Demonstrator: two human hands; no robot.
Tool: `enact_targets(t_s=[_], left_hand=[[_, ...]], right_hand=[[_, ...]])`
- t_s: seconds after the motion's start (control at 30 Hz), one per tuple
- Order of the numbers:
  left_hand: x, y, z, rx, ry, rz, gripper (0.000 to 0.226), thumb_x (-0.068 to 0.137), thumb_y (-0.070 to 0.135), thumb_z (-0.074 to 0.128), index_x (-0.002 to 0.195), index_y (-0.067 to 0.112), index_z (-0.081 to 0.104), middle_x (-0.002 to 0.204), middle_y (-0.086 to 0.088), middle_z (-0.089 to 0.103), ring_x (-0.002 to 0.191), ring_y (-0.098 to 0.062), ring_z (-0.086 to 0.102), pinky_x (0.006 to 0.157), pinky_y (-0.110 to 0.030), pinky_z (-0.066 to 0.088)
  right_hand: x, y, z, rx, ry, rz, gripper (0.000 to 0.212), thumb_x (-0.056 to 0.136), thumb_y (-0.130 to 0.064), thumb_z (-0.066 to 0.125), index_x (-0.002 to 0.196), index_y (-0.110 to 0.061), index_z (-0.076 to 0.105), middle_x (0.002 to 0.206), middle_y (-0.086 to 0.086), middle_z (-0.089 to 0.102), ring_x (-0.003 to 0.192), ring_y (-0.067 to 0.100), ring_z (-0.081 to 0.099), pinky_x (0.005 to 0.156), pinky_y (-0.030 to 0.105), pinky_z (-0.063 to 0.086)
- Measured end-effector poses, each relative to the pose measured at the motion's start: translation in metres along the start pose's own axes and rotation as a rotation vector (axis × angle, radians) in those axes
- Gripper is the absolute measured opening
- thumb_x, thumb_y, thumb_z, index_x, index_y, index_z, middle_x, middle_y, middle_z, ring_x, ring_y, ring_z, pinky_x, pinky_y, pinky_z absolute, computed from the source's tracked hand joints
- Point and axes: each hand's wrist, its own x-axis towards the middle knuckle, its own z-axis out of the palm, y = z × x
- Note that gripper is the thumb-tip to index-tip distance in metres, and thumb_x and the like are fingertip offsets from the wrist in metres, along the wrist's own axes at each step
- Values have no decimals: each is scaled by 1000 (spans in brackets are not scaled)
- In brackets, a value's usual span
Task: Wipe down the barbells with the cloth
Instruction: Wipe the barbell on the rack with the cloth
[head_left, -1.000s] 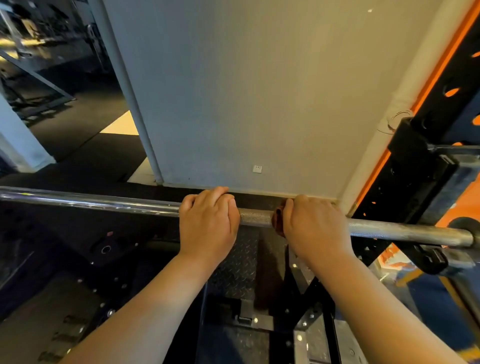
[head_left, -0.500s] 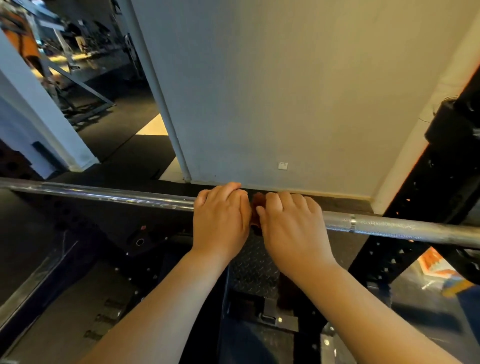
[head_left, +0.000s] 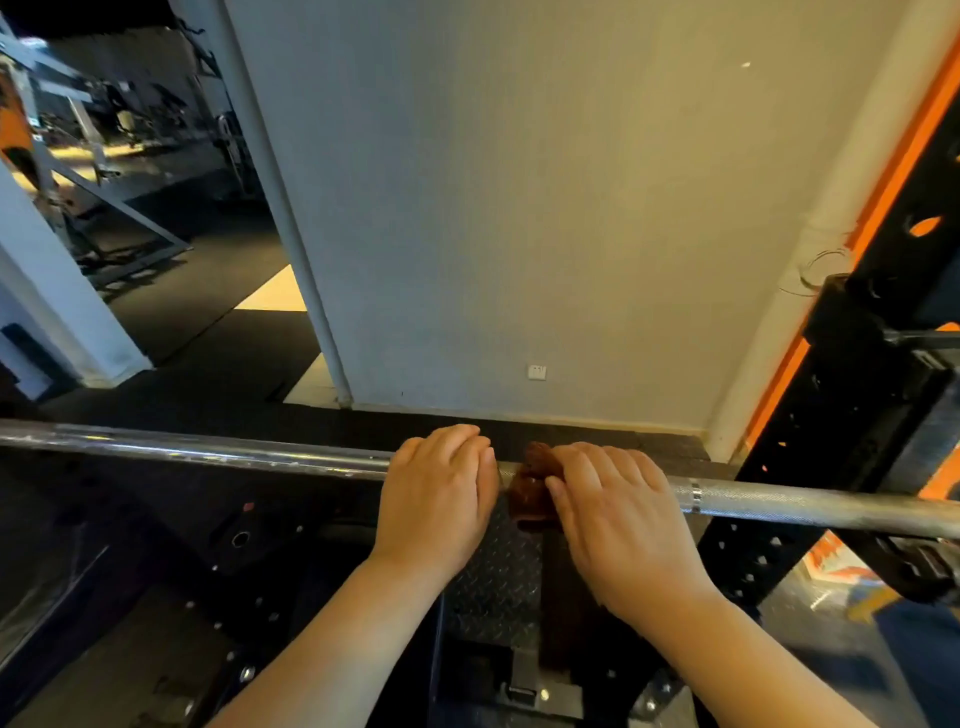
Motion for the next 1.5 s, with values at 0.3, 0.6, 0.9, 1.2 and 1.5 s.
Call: enact_targets(t_s=[0.3,0.6,0.9,1.2,1.5], left_hand=[[18,-28,-15,101,-234,82,26,102,39,43,97,31,68,108,13,66,102,-7,62,88,-29,50],[14,-20,-22,30,-221,87,23,88,41,70,108,30,72,114,12,70,107,-7,66,92,-30,50],[-2,-36,-5,72,-135,-51,43,94,37,38,99,25,79,111,5,74,110,-20,69,107,-43,33],[5,-44,14,79,51,61,77,107,44,9,87,23,80,102,2,76,97,-22,74,97,-40,35],[-6,-37,-1,27,-13,26,46,103,36,34,110,18,76,116,2,72,115,-19,66,104,-45,49]], right_hand=[[11,-37,7,-19,-1,70,24,101,-38,45,115,-28,62,109,-10,68,100,17,64,97,41,52],[18,-46,12,-80,24,187,23,95,-40,48,100,-31,68,95,-13,71,86,11,69,85,38,56],[24,-24,3,-49,11,249,42,101,-53,28,95,-37,66,86,-18,68,77,6,68,75,29,55],[20,-18,4,-54,-41,83,29,87,-58,40,95,-42,64,89,-24,68,80,-2,69,75,25,58],[10,-45,14,-37,13,85,28,100,-40,41,119,-29,58,114,-11,66,103,15,63,100,38,45]])
